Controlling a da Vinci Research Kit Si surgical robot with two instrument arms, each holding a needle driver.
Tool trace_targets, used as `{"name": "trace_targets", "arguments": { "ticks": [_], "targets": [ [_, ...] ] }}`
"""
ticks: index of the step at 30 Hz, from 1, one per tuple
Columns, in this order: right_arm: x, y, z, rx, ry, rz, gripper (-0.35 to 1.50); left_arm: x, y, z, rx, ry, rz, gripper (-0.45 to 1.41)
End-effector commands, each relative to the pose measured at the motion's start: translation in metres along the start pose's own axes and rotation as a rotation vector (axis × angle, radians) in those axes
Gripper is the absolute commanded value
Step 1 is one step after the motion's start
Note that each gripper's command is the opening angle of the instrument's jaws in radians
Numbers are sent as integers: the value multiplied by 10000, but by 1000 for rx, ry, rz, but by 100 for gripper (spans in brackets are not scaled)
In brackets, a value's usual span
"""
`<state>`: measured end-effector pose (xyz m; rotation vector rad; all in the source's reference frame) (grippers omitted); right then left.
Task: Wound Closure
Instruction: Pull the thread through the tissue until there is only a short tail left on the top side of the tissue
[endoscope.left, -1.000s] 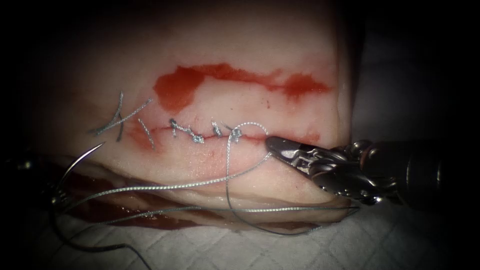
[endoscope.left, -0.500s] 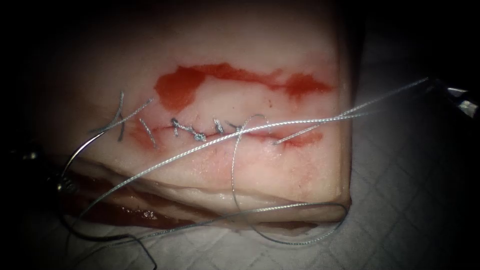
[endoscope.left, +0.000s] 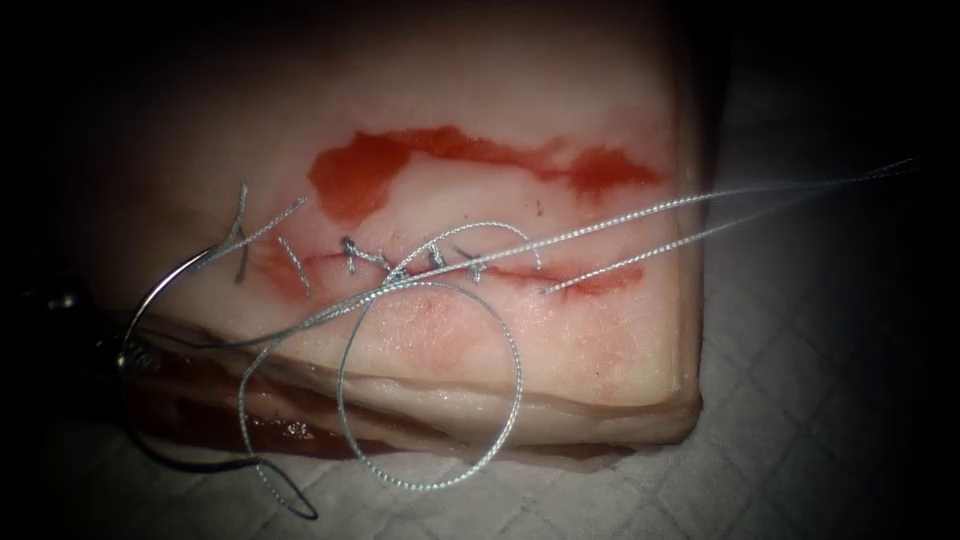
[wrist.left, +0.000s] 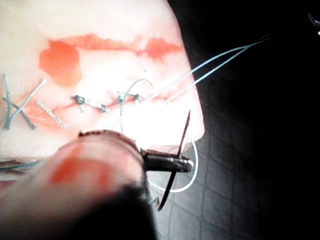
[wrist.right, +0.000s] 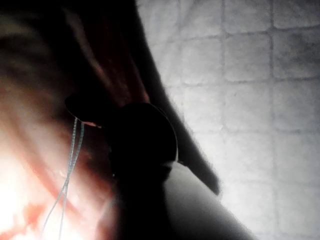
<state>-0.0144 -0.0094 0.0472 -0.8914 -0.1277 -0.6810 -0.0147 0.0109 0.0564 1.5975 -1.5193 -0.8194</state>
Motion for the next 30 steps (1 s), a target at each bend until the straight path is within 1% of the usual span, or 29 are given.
{"name": "trace_targets", "arguments": {
  "ticks": [1,5,7,8,9,10,11,13,14,16,17,19,20,21,22,23,26,28,29,30],
  "targets": [
    [0,-9,6,18,-15,-37,-35,0,6,2,0,0,1,-45],
    [-13,-27,4,80,-36,-95,-35,-1,6,2,0,-3,0,-45],
    [-14,-28,4,81,-11,-110,-35,-1,6,2,0,-4,0,-45],
    [-12,-27,3,65,18,-112,-35,-1,6,2,0,-6,0,-45],
    [-3,-23,2,17,103,-122,-35,-2,6,2,-1,-10,-6,-45],
    [3,-19,2,-8,165,-104,-25,-2,6,2,-1,-13,1,-45],
    [16,-11,1,-38,252,-87,-5,-2,6,2,-1,-16,1,-45],
    [41,2,0,-51,356,-92,5,-4,8,2,-2,-24,3,-45],
    [62,12,-2,-48,412,-95,17,-4,10,2,-3,-28,11,-45],
    [95,28,-5,-46,473,-102,57,-4,13,1,-4,-29,15,-45],
    [119,37,-8,-64,508,-117,88,-4,14,1,-9,-28,17,-45],
    [156,49,-14,-125,559,-152,103,-4,16,0,-25,-31,20,-45],
    [180,55,-19,-177,569,-205,116,-5,17,-1,-26,-33,21,-45],
    [198,59,-23,-227,573,-237,125,-5,17,-1,-30,-33,22,-45],
    [215,62,-27,-264,586,-257,126,-5,17,-1,-34,-36,23,-45],
    [237,66,-34,-309,618,-265,133,-5,17,-2,-35,-38,23,-45],
    [278,72,-54,-430,727,-301,138,-5,17,-1,-40,-43,26,-45],
    [292,75,-67,-489,789,-323,133,-5,17,-1,-44,-43,26,-45],
    [297,78,-72,-504,819,-334,133,-5,17,-1,-44,-43,27,-45],
    [302,83,-75,-512,860,-345,128,-5,17,-1,-44,-44,27,-45]
  ]
}}
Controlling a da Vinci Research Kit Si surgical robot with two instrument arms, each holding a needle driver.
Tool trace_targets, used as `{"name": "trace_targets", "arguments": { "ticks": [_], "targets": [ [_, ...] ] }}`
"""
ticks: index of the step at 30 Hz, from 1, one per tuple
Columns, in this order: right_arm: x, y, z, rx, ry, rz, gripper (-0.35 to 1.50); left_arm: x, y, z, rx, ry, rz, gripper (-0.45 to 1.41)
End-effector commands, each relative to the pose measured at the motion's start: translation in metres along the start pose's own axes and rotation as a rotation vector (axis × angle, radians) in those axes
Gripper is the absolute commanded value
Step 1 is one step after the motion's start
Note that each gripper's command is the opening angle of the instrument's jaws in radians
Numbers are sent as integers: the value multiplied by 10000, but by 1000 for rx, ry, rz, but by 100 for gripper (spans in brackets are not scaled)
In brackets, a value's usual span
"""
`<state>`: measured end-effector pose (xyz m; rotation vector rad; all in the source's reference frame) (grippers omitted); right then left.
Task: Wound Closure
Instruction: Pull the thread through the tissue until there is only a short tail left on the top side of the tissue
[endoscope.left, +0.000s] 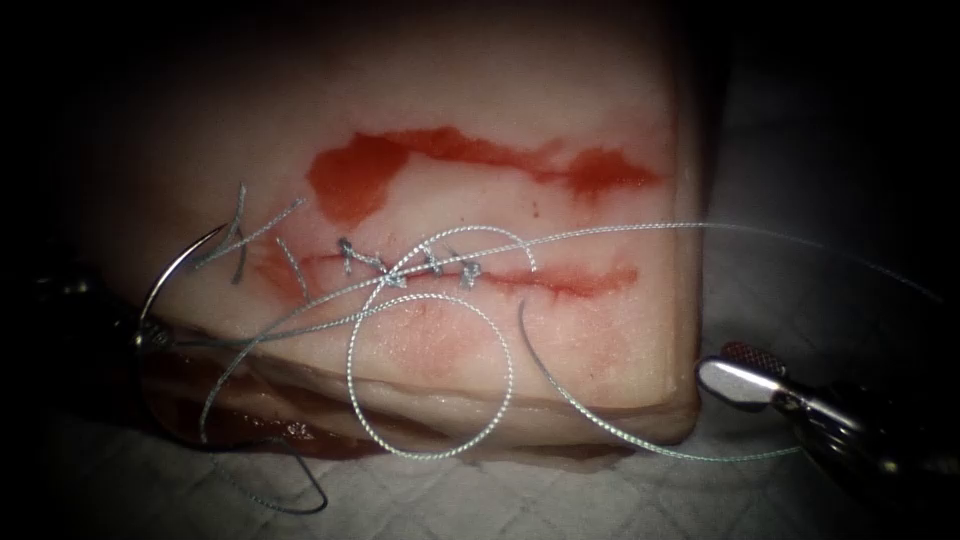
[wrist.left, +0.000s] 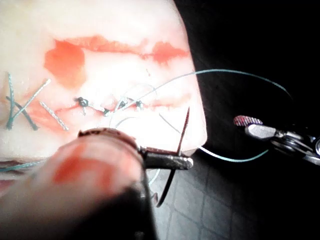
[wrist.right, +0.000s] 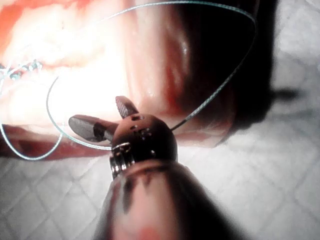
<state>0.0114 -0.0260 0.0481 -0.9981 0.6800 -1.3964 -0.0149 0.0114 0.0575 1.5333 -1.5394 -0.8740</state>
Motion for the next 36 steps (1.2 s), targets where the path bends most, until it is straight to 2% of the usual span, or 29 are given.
{"name": "trace_targets", "arguments": {
  "ticks": [1,3,5,7,12,17,18,21,25,26,29,34,36],
  "targets": [
    [4,14,16,-9,46,0,125,0,7,3,0,1,1,-45],
    [0,23,27,13,73,-3,118,0,7,3,-3,2,2,-45],
    [-11,31,53,94,-14,-7,111,0,10,3,-8,2,6,-45],
    [-20,26,66,116,-40,-10,106,0,11,3,-14,5,7,-45],
    [-33,15,82,144,-59,-221,108,0,12,3,-17,1,9,-45],
    [-37,17,96,184,-38,-225,106,1,17,2,-27,3,15,-45],
    [-43,21,102,186,17,-214,105,1,18,2,-28,3,17,-45],
    [-56,27,109,179,111,-167,86,1,18,1,-28,3,18,-45],
    [-64,34,120,232,255,-114,84,3,21,2,-33,4,21,-45],
    [-65,36,127,283,313,-58,84,3,21,2,-34,4,23,-45],
    [-67,37,136,355,387,-17,83,3,21,2,-36,5,23,-45],
    [-74,32,146,473,462,90,78,4,21,3,-37,4,23,-45],
    [-78,27,152,506,494,102,63,4,21,3,-38,4,24,-45]
  ]
}}
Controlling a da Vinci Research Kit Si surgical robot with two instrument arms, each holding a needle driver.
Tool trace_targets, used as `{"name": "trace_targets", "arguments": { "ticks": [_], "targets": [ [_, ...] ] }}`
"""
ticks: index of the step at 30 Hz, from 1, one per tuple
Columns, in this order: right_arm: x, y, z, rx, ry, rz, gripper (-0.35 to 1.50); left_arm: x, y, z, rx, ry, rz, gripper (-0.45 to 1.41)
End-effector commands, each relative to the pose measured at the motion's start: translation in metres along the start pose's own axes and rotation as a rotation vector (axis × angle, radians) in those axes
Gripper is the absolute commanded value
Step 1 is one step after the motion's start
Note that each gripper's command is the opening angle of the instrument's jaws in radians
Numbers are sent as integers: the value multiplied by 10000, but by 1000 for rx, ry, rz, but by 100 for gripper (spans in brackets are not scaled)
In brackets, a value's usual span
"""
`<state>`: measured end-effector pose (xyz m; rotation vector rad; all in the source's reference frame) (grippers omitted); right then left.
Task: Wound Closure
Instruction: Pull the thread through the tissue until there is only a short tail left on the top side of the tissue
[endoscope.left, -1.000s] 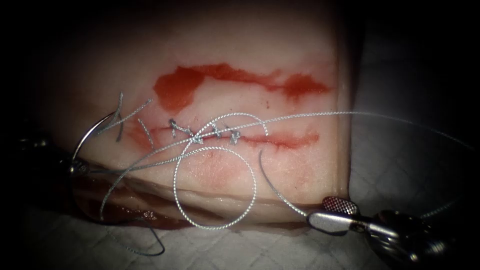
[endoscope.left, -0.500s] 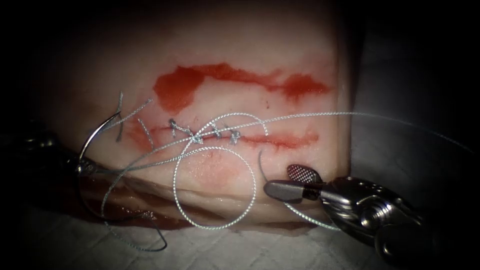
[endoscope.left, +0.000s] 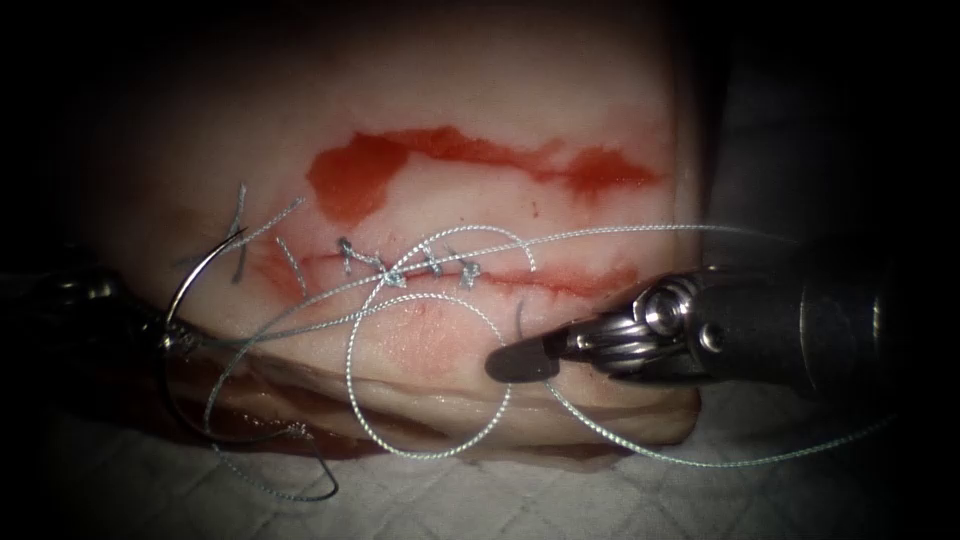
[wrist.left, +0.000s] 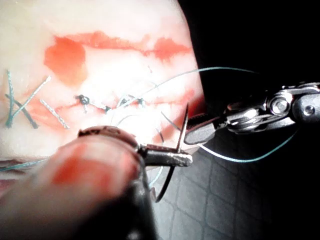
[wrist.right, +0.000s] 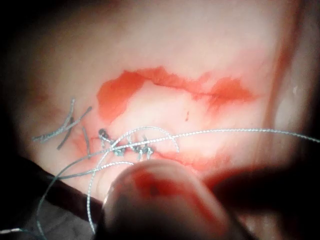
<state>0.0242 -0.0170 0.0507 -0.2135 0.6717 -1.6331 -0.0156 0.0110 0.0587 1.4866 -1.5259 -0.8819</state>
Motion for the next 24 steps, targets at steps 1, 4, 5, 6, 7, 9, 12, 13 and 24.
{"name": "trace_targets", "arguments": {
  "ticks": [1,4,5,6,7,9,12,13,24],
  "targets": [
    [-15,3,10,0,4,9,49,0,7,3,0,0,1,-45],
    [-21,-6,16,13,17,18,-16,1,7,3,-2,2,-4,-45],
    [-21,-9,17,42,41,18,-35,1,7,3,-2,2,-4,-45],
    [-21,-11,18,66,62,17,-35,1,7,3,-2,2,-4,-45],
    [-20,-13,19,83,77,16,-35,1,7,3,-2,2,-4,-45],
    [-15,-18,19,100,93,7,-35,1,7,3,-2,1,-4,-45],
    [-9,-23,15,95,101,1,-35,1,6,4,-3,0,-4,-45],
    [-9,-24,13,90,107,-1,-35,1,6,4,-3,0,-4,-45],
    [-21,-19,8,22,1,227,-3,2,8,5,-7,1,-1,-45]
  ]
}}
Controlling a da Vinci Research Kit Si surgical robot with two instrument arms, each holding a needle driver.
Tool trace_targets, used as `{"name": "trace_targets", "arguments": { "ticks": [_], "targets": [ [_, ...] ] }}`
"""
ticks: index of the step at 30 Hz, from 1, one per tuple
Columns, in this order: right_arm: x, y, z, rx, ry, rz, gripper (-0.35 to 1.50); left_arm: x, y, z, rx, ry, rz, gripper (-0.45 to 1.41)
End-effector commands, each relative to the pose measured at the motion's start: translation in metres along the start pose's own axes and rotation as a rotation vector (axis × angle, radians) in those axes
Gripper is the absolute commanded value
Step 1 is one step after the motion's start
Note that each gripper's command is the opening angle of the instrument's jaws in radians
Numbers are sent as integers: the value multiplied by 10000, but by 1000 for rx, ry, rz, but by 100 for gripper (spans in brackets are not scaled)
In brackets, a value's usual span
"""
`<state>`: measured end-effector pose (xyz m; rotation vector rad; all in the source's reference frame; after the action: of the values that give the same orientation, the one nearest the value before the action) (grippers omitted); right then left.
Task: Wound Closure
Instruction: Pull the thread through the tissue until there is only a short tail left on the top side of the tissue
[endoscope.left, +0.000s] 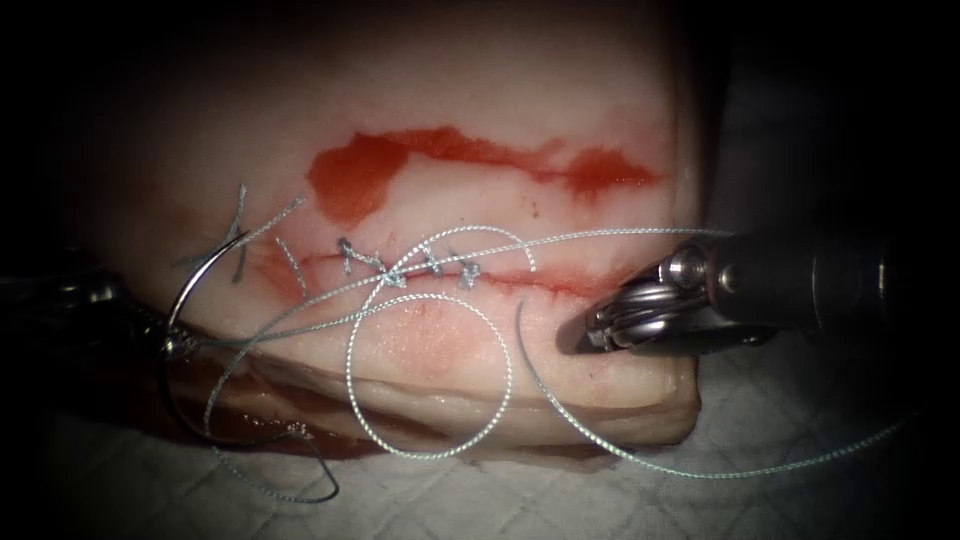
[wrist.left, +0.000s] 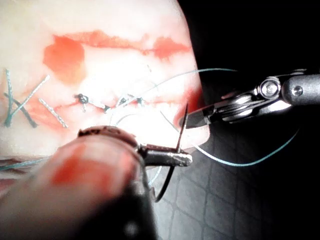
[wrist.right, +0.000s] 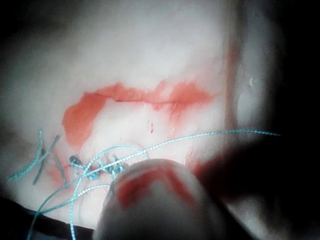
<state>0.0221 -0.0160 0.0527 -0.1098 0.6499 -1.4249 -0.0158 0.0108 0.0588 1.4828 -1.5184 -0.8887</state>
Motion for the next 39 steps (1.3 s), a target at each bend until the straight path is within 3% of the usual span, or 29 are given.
{"name": "trace_targets", "arguments": {
  "ticks": [1,5,9,18,27,36,38,39],
  "targets": [
    [-10,15,5,-8,3,4,7,0,7,3,1,0,2,-45],
    [-14,27,8,-33,49,14,10,1,7,3,1,0,2,-45],
    [-16,37,11,-60,71,-6,29,1,7,3,-1,-2,2,-45],
    [-12,53,5,-112,114,-21,101,1,7,3,0,0,3,-45],
    [-7,51,7,-85,93,-11,101,2,6,4,1,0,3,-45],
    [0,43,22,-38,100,3,88,2,6,4,0,0,3,-45],
    [0,40,24,-37,97,4,52,3,5,4,0,0,-2,-45],
    [0,40,24,-38,93,4,17,3,5,5,2,2,-2,-45]
  ]
}}
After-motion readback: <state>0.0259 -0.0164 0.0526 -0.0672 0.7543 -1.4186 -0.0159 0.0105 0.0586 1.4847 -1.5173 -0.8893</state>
